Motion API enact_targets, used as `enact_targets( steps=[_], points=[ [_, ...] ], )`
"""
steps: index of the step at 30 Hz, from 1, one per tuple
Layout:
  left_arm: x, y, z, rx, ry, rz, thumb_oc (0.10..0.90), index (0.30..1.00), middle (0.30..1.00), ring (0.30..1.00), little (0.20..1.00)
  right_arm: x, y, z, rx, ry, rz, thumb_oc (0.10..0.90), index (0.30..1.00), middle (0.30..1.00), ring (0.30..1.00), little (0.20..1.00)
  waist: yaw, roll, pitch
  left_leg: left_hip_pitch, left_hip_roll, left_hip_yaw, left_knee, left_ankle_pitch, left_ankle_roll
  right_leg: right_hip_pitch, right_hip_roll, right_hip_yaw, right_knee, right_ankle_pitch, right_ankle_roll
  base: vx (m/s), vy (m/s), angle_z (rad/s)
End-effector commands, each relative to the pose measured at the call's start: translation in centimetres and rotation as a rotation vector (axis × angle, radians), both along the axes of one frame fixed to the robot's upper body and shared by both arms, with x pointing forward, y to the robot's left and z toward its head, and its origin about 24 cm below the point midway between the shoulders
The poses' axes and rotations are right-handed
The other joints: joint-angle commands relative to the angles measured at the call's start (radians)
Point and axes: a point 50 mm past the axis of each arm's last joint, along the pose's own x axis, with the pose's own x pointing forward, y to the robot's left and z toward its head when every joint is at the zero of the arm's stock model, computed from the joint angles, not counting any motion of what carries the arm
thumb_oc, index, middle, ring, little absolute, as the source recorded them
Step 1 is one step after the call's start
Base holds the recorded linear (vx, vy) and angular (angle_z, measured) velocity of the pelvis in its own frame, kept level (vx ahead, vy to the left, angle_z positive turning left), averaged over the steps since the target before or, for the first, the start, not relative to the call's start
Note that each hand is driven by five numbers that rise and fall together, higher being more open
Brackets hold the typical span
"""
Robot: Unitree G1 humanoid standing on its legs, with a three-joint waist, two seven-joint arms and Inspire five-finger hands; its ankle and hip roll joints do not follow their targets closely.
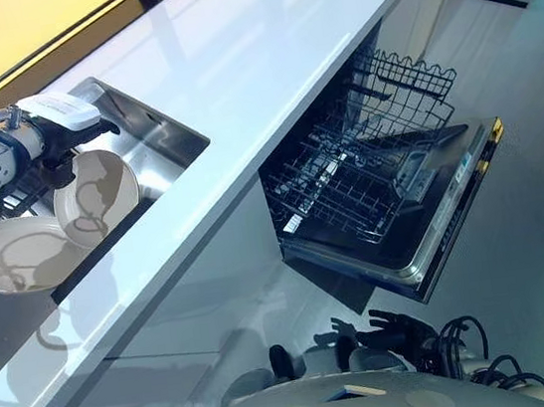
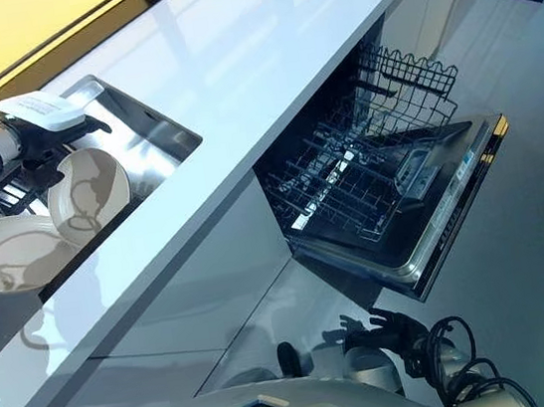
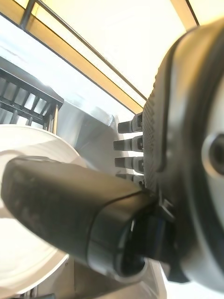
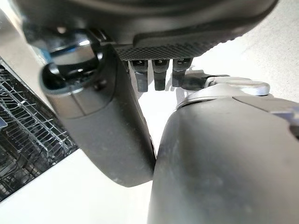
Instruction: Pick up plates and place into dishwasher.
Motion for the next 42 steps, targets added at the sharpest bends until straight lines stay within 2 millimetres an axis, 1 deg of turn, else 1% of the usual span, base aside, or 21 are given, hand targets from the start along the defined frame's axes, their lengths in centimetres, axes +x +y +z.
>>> enact_targets(
  steps=[1,10,15,20,21,22,23,25,26,27,28,32,37,38,39,42],
  points=[
    [0.1,1.5,8.1,-0.058,-0.308,0.081,0.800,0.900,0.900,0.900,0.900,-1.6,-2.5,0.4,-0.067,0.046,0.006,0.800,0.900,0.900,0.900,0.900,-0.017,0.035,-0.023,0.023,-0.079,0.025,0.064,-0.169,0.058,-0.118,-0.040,0.004,0.151,-0.004,0.153,0.00,0.064,-0.11],
    [1.0,0.5,7.1,-0.054,-0.253,0.073,0.800,0.900,0.900,0.900,0.900,-1.1,-2.8,0.5,-0.084,0.044,0.042,0.800,0.900,0.900,0.900,0.900,-0.021,0.036,-0.012,0.014,-0.084,0.032,0.066,-0.170,0.058,-0.133,-0.047,0.007,0.159,0.006,0.152,0.00,0.025,-0.03],
    [1.4,0.3,6.5,-0.062,-0.233,0.084,0.800,0.900,0.900,0.900,0.900,-1.1,-2.8,0.6,-0.087,0.051,0.053,0.800,0.900,0.900,0.900,0.900,-0.023,0.034,-0.007,0.010,-0.083,0.035,0.071,-0.171,0.057,-0.137,-0.052,0.005,0.160,0.011,0.152,0.00,0.000,0.00],
    [1.6,0.5,5.3,-0.052,-0.133,0.137,0.800,0.900,0.900,0.900,0.900,-1.0,-3.1,0.7,-0.091,0.051,0.049,0.800,0.900,0.900,0.900,0.900,-0.025,0.037,0.003,0.001,-0.084,0.034,0.078,-0.171,0.056,-0.146,-0.051,0.008,0.161,0.010,0.151,0.00,0.000,0.00],
    [1.6,0.6,4.9,-0.049,-0.102,0.155,0.685,0.801,0.801,0.801,0.785,-0.9,-3.1,0.7,-0.093,0.050,0.050,0.800,0.900,0.900,0.900,0.900,-0.025,0.038,0.005,0.000,-0.084,0.033,0.078,-0.171,0.056,-0.147,-0.051,0.008,0.161,0.009,0.150,0.00,0.000,0.00],
    [1.6,0.7,4.7,-0.045,-0.086,0.164,0.660,0.780,0.780,0.780,0.760,-0.9,-3.1,0.7,-0.094,0.049,0.052,0.800,0.900,0.900,0.900,0.900,-0.025,0.040,0.007,0.000,-0.084,0.033,0.077,-0.170,0.056,-0.149,-0.050,0.009,0.161,0.010,0.150,0.00,0.000,0.00],
    [1.6,0.8,4.5,-0.045,-0.076,0.169,0.652,0.773,0.773,0.773,0.752,-0.8,-3.2,0.8,-0.096,0.047,0.056,0.800,0.900,0.900,0.900,0.900,-0.025,0.041,0.010,0.000,-0.083,0.032,0.077,-0.169,0.056,-0.150,-0.050,0.009,0.162,0.010,0.149,0.00,0.000,0.00],
    [1.6,0.7,4.4,-0.058,-0.061,0.165,0.542,0.679,0.679,0.679,0.642,-0.7,-3.3,0.8,-0.098,0.046,0.062,0.800,0.900,0.900,0.900,0.900,-0.025,0.042,0.013,0.000,-0.083,0.032,0.077,-0.168,0.055,-0.149,-0.051,0.007,0.162,0.008,0.149,0.00,0.000,0.00],
    [1.6,0.6,4.4,-0.057,-0.055,0.159,0.366,0.528,0.528,0.528,0.466,-0.7,-3.3,0.8,-0.099,0.045,0.065,0.800,0.900,0.900,0.900,0.900,-0.025,0.042,0.013,-0.001,-0.082,0.032,0.078,-0.167,0.055,-0.149,-0.051,0.006,0.162,0.008,0.148,0.00,0.000,0.00],
    [1.7,0.4,4.4,-0.059,-0.049,0.153,0.169,0.359,0.359,0.359,0.269,-0.7,-3.2,0.8,-0.100,0.045,0.070,0.800,0.900,0.900,0.900,0.900,-0.025,0.041,0.014,-0.002,-0.083,0.031,0.078,-0.167,0.054,-0.150,-0.052,0.006,0.163,0.010,0.149,0.00,0.000,0.00],
    [1.7,0.4,4.4,-0.058,-0.048,0.151,0.100,0.300,0.300,0.300,0.200,-0.7,-3.2,0.8,-0.099,0.046,0.071,0.800,0.900,0.900,0.900,0.900,-0.025,0.041,0.015,-0.002,-0.082,0.031,0.078,-0.167,0.054,-0.150,-0.052,0.005,0.163,0.010,0.149,0.00,0.000,0.00],
    [1.9,-0.1,4.8,-0.049,-0.070,0.123,0.100,0.300,0.300,0.300,0.200,-0.6,-3.1,0.8,-0.097,0.044,0.071,0.800,0.900,0.900,0.900,0.900,-0.024,0.039,0.017,-0.004,-0.083,0.027,0.075,-0.165,0.052,-0.152,-0.051,0.003,0.161,0.010,0.149,0.00,0.000,0.00],
    [2.1,-0.3,4.9,-0.005,-0.096,0.103,0.100,0.300,0.300,0.300,0.200,-0.5,-3.2,0.8,-0.092,0.038,0.062,0.800,0.900,0.900,0.900,0.900,-0.026,0.039,0.020,-0.005,-0.083,0.025,0.075,-0.163,0.050,-0.154,-0.048,0.003,0.157,0.008,0.149,0.00,0.000,0.00],
    [2.1,-0.4,5.0,0.008,-0.106,0.097,0.125,0.321,0.321,0.321,0.225,-0.5,-3.2,0.8,-0.092,0.037,0.062,0.800,0.900,0.900,0.900,0.900,-0.026,0.040,0.019,-0.004,-0.082,0.025,0.073,-0.163,0.049,-0.154,-0.047,0.003,0.156,0.006,0.149,0.00,0.000,0.00],
    [2.1,-0.4,5.0,0.014,-0.110,0.096,0.133,0.328,0.328,0.328,0.233,-0.5,-3.2,0.8,-0.091,0.036,0.063,0.800,0.900,0.900,0.900,0.900,-0.026,0.040,0.018,-0.004,-0.082,0.025,0.072,-0.162,0.048,-0.154,-0.047,0.003,0.156,0.005,0.149,0.00,0.000,0.00],
    [2.1,-0.3,5.3,0.046,-0.135,0.092,0.138,0.333,0.333,0.333,0.238,-0.5,-3.2,0.8,-0.091,0.041,0.069,0.800,0.900,0.900,0.900,0.900,-0.025,0.041,0.014,-0.001,-0.082,0.024,0.069,-0.162,0.047,-0.150,-0.046,0.002,0.152,0.003,0.148,0.00,0.000,0.00]
  ],
)
